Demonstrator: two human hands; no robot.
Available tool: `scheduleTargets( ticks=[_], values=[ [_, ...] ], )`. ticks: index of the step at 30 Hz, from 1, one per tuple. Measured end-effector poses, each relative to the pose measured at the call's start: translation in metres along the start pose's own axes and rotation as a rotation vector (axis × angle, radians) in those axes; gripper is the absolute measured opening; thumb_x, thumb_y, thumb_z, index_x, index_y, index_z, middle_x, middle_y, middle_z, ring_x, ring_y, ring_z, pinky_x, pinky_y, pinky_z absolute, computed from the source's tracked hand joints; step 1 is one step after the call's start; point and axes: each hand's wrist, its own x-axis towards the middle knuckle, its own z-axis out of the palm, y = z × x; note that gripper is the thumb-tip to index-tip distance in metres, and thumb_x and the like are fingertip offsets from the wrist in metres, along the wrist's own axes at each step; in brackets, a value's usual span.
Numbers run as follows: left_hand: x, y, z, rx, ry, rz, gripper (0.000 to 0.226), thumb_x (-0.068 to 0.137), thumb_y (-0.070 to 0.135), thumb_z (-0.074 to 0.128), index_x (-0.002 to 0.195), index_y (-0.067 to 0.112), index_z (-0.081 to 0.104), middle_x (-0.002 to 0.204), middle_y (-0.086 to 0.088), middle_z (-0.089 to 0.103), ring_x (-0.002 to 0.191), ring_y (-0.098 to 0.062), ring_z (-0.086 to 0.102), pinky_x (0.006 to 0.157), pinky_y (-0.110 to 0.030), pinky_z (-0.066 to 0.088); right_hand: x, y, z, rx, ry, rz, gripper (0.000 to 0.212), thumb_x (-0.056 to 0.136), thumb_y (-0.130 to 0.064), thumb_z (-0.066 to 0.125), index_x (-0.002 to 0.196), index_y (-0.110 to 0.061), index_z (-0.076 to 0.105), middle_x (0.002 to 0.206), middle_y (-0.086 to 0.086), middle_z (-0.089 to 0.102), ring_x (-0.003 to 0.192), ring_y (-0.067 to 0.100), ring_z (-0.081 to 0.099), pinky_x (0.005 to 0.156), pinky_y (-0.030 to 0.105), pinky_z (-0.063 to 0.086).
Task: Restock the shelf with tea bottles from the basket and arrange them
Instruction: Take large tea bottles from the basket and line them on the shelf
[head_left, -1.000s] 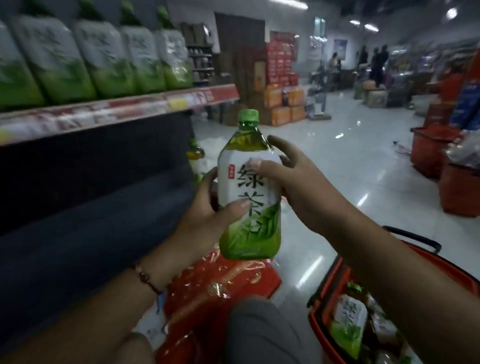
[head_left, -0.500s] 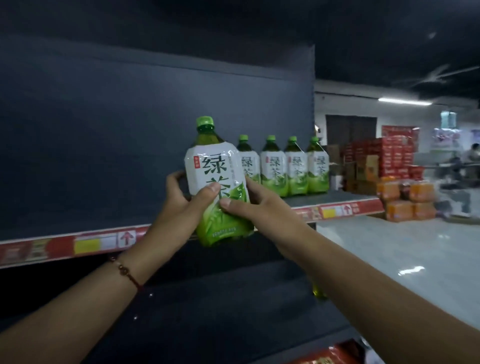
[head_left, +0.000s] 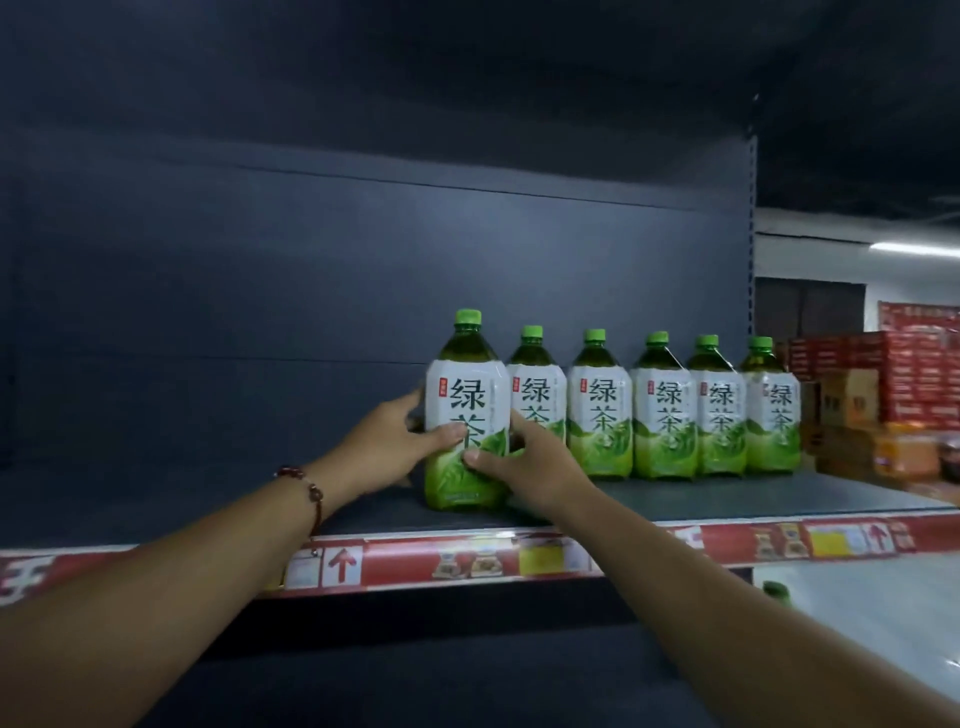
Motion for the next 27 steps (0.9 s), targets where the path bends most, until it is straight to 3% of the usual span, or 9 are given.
scheduleTargets(
  ticks=[3, 5, 11, 14, 18, 21, 24, 27],
  values=[
    [0.023, -0.011, 0.004, 0.109, -0.009, -0.004, 0.038, 0.091, 0.036, 0.069, 0.127, 0.036, 0.055, 0.121, 0.011, 0.067, 0.103, -0.01, 0.065, 0.07, -0.027, 0.054, 0.022, 0.002, 0.004, -0.15, 0.067, 0.097, 0.052, 0.08, -0.032, 0.08, 0.125, -0.02, 0.057, 0.114, -0.006, 0.067, 0.107, 0.015, 0.061, 0.094, 0.034, 0.051],
    [0.037, -0.015, 0.009, 0.184, -0.007, 0.004, 0.042, 0.093, 0.035, 0.068, 0.133, 0.028, 0.056, 0.127, 0.006, 0.066, 0.109, -0.015, 0.064, 0.08, -0.029, 0.051, 0.032, 0.005, 0.004, -0.222, 0.089, 0.15, 0.049, 0.079, -0.034, 0.08, 0.114, -0.019, 0.049, 0.107, -0.003, 0.061, 0.101, 0.017, 0.059, 0.089, 0.034, 0.051],
    [0.065, -0.029, 0.019, 0.262, 0.043, -0.034, 0.036, 0.094, 0.035, 0.066, 0.128, 0.023, 0.06, 0.121, 0.0, 0.068, 0.082, -0.016, 0.061, 0.069, -0.027, 0.046, 0.054, 0.02, 0.012, -0.338, 0.132, 0.149, 0.052, 0.08, -0.029, 0.079, 0.122, -0.015, 0.053, 0.117, 0.005, 0.066, 0.107, 0.025, 0.062, 0.093, 0.044, 0.053],
    [0.071, -0.036, 0.024, 0.287, 0.079, -0.038, 0.033, 0.095, 0.035, 0.064, 0.125, 0.021, 0.061, 0.12, -0.002, 0.07, 0.084, -0.022, 0.064, 0.065, -0.026, 0.045, 0.055, 0.024, 0.013, -0.322, 0.136, 0.132, 0.05, 0.082, -0.026, 0.076, 0.122, -0.016, 0.049, 0.113, 0.007, 0.066, 0.106, 0.025, 0.062, 0.09, 0.044, 0.054],
    [0.076, -0.042, 0.027, 0.302, 0.098, -0.058, 0.035, 0.096, 0.037, 0.062, 0.125, 0.018, 0.062, 0.12, -0.002, 0.07, 0.078, -0.016, 0.06, 0.058, -0.024, 0.042, 0.054, 0.024, 0.014, -0.324, 0.104, 0.126, 0.05, 0.085, -0.028, 0.071, 0.127, -0.016, 0.047, 0.119, 0.007, 0.063, 0.109, 0.026, 0.06, 0.094, 0.043, 0.052],
    [0.074, -0.041, 0.029, 0.327, 0.103, -0.071, 0.036, 0.096, 0.038, 0.061, 0.126, 0.018, 0.062, 0.122, -0.001, 0.069, 0.091, -0.019, 0.064, 0.065, -0.026, 0.046, 0.052, 0.022, 0.014, -0.329, 0.074, 0.118, 0.045, 0.088, -0.029, 0.067, 0.126, -0.015, 0.05, 0.119, 0.006, 0.064, 0.107, 0.025, 0.06, 0.092, 0.041, 0.052],
    [0.067, -0.037, 0.031, 0.373, 0.073, -0.099, 0.043, 0.093, 0.041, 0.065, 0.13, 0.022, 0.057, 0.128, 0.002, 0.065, 0.109, -0.02, 0.063, 0.084, -0.031, 0.05, 0.046, 0.017, 0.01, -0.337, 0.036, 0.109, 0.041, 0.09, -0.039, 0.065, 0.122, -0.015, 0.056, 0.117, 0.005, 0.066, 0.106, 0.023, 0.061, 0.091, 0.036, 0.051],
    [0.054, -0.029, 0.032, 0.486, 0.054, -0.145, 0.049, 0.091, 0.047, 0.064, 0.133, 0.023, 0.054, 0.129, 0.0, 0.064, 0.11, -0.023, 0.062, 0.088, -0.034, 0.052, 0.031, 0.006, 0.0, -0.4, -0.037, 0.1, 0.048, 0.093, -0.046, 0.06, 0.128, -0.015, 0.056, 0.124, 0.006, 0.064, 0.113, 0.024, 0.059, 0.098, 0.037, 0.048]
  ],
)
